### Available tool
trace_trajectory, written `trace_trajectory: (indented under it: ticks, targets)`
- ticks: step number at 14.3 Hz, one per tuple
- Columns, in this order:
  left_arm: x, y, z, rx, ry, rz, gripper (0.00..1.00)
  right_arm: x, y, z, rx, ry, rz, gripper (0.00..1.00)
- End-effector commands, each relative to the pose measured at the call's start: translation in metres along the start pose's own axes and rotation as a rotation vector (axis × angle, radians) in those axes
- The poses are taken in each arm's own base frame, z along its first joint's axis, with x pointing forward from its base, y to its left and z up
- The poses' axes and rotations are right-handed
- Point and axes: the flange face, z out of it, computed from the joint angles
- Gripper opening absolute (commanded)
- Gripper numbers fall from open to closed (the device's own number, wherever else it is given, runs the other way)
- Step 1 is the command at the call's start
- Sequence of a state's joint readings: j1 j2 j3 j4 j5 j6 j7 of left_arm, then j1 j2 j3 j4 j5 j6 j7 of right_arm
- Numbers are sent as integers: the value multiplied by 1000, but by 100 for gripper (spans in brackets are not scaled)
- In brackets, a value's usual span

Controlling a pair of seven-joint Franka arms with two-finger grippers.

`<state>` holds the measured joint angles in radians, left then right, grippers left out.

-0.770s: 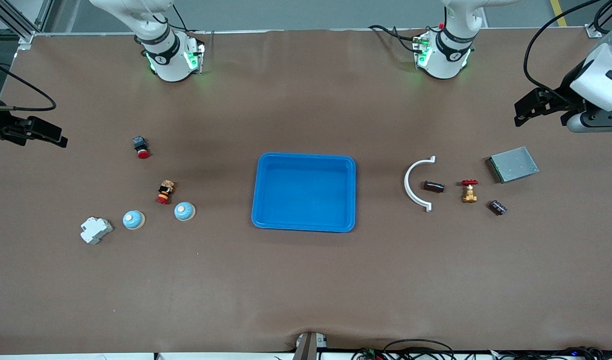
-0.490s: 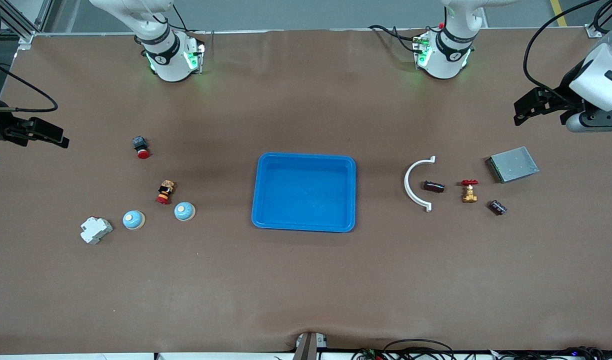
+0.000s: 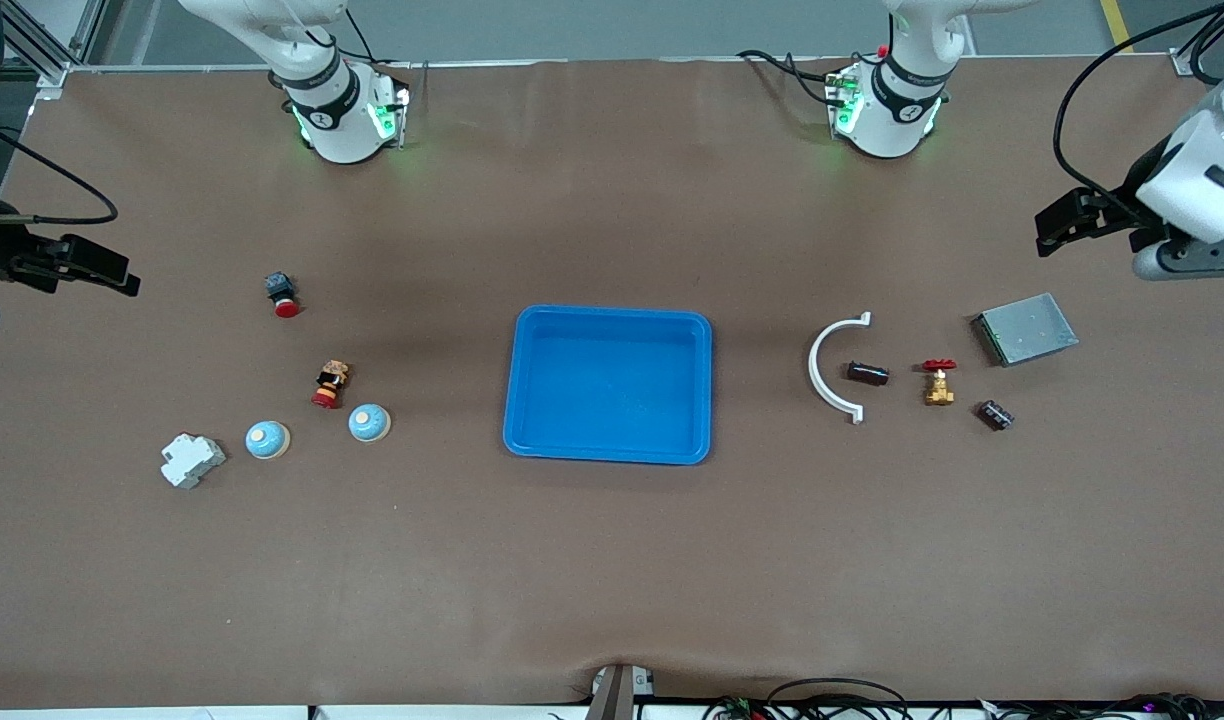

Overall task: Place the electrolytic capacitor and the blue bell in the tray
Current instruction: 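Move the right gripper toward a blue bell while the left gripper reaches the capacitor, then lower the right gripper onto the blue bell while the left gripper grasps the capacitor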

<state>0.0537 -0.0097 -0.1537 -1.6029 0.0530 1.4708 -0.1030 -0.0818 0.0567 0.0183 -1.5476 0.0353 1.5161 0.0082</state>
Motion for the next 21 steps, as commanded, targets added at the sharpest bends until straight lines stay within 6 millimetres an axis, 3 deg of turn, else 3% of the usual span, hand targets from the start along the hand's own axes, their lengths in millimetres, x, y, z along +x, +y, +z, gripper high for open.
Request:
trace_trajectory:
  ticks: [1,4,7,11,16,18,21]
  targets:
    - [3,-3,19,22,-64,-24,100,-1,-5,0,1,-4,-1,100]
    - [0,-18,39,19,-108,-134,100,4,-6,7,1,-13,-7,100]
    - [-2,-10,71,31,-141,-198,100,19,-5,25,5,-26,-12,100]
    - [-6,-6,119,38,-107,-320,100,46,-21,55,-4,-7,-40,100]
    - [-13,7,183,35,-120,-576,100,87,-31,120,2,-8,-58,100]
    - [-14,13,211,29,-95,-661,100,99,-47,143,-13,4,-188,100]
    - [-12,24,245,11,-54,-870,100,118,-22,185,-8,-9,-317,100]
